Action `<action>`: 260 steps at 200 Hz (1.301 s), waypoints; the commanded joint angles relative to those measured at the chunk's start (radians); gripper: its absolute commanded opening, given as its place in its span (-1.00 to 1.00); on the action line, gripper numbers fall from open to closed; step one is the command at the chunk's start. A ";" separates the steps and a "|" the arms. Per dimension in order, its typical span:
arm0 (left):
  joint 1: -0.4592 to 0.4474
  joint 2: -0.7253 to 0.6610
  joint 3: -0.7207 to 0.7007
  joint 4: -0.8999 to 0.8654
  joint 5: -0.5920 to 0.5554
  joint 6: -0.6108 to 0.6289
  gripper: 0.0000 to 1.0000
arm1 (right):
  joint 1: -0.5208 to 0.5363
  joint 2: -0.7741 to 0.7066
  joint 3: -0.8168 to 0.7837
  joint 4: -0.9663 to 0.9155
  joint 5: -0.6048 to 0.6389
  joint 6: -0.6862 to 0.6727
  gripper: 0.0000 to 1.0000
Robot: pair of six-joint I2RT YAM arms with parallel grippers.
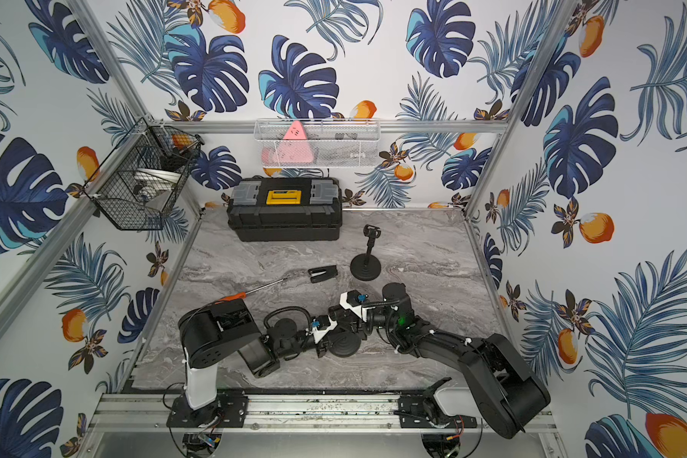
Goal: Assemble a microphone stand
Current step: Screw the microphone stand pole into the microphone stand base.
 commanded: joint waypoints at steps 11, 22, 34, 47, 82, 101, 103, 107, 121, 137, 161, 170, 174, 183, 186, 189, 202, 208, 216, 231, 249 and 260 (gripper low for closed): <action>0.000 0.010 0.005 -0.015 -0.014 0.015 -0.06 | 0.029 -0.007 -0.017 -0.032 0.020 0.022 -1.00; 0.000 0.011 0.004 -0.010 -0.018 0.013 -0.01 | 0.033 -0.007 -0.022 -0.019 0.046 0.047 -1.00; 0.000 0.014 0.001 -0.001 -0.022 0.012 0.02 | 0.036 -0.012 -0.036 0.006 0.080 0.079 -1.00; 0.000 0.015 -0.002 0.002 -0.026 0.013 0.02 | 0.045 -0.029 -0.065 0.038 0.124 0.101 -1.00; 0.000 0.011 -0.005 0.004 -0.025 0.009 0.00 | 0.083 -0.099 -0.120 0.061 0.299 0.149 -1.00; 0.000 0.002 -0.010 0.004 -0.030 0.005 -0.02 | 0.121 -0.142 -0.142 0.053 0.405 0.163 -1.00; 0.000 0.000 -0.011 0.004 -0.031 0.006 -0.02 | 0.126 -0.145 -0.143 0.053 0.417 0.165 -1.00; 0.000 -0.001 -0.013 0.004 -0.032 0.006 -0.02 | 0.137 -0.152 -0.148 0.050 0.443 0.166 -1.00; 0.000 -0.009 -0.017 0.004 -0.035 0.003 -0.03 | 0.178 -0.172 -0.163 0.045 0.540 0.175 -1.00; 0.000 -0.016 -0.019 0.004 -0.038 0.000 -0.04 | 0.225 -0.190 -0.182 0.053 0.658 0.196 -1.00; -0.001 -0.019 -0.017 0.004 -0.038 -0.003 -0.05 | 0.310 -0.184 -0.206 0.078 0.840 0.220 -1.00; 0.000 -0.018 -0.017 0.004 -0.036 -0.005 -0.06 | 0.348 -0.169 -0.212 0.095 0.917 0.226 -1.00; -0.001 -0.017 -0.016 0.004 -0.038 -0.005 -0.06 | 0.366 -0.162 -0.216 0.104 0.957 0.230 -1.00; 0.000 -0.016 -0.017 0.004 -0.039 -0.006 -0.07 | 0.398 -0.148 -0.224 0.128 1.031 0.235 -1.00; 0.000 -0.016 -0.015 0.004 -0.039 -0.006 -0.08 | 0.407 -0.145 -0.227 0.135 1.049 0.237 -1.00; -0.001 -0.016 -0.015 0.004 -0.039 -0.006 -0.08 | 0.413 -0.141 -0.228 0.140 1.062 0.238 -1.00; 0.001 -0.014 -0.013 0.004 -0.042 -0.009 -0.12 | 0.446 -0.127 -0.226 0.153 1.122 0.244 -1.00; 0.000 -0.014 -0.011 0.004 -0.041 -0.009 -0.13 | 0.455 -0.123 -0.223 0.155 1.142 0.243 -1.00; 0.000 -0.014 -0.010 0.004 -0.041 -0.011 -0.14 | 0.461 -0.122 -0.221 0.158 1.158 0.241 -1.00; 0.001 -0.015 -0.009 0.004 -0.042 -0.011 -0.20 | 0.463 -0.135 -0.221 0.158 1.168 0.247 -1.00; 0.001 -0.012 -0.006 0.004 -0.057 -0.008 -0.25 | 0.462 -0.184 -0.228 0.136 1.180 0.249 -0.67; 0.003 -0.009 -0.004 0.004 -0.070 -0.009 -0.27 | 0.460 -0.233 -0.229 0.091 1.185 0.245 -0.08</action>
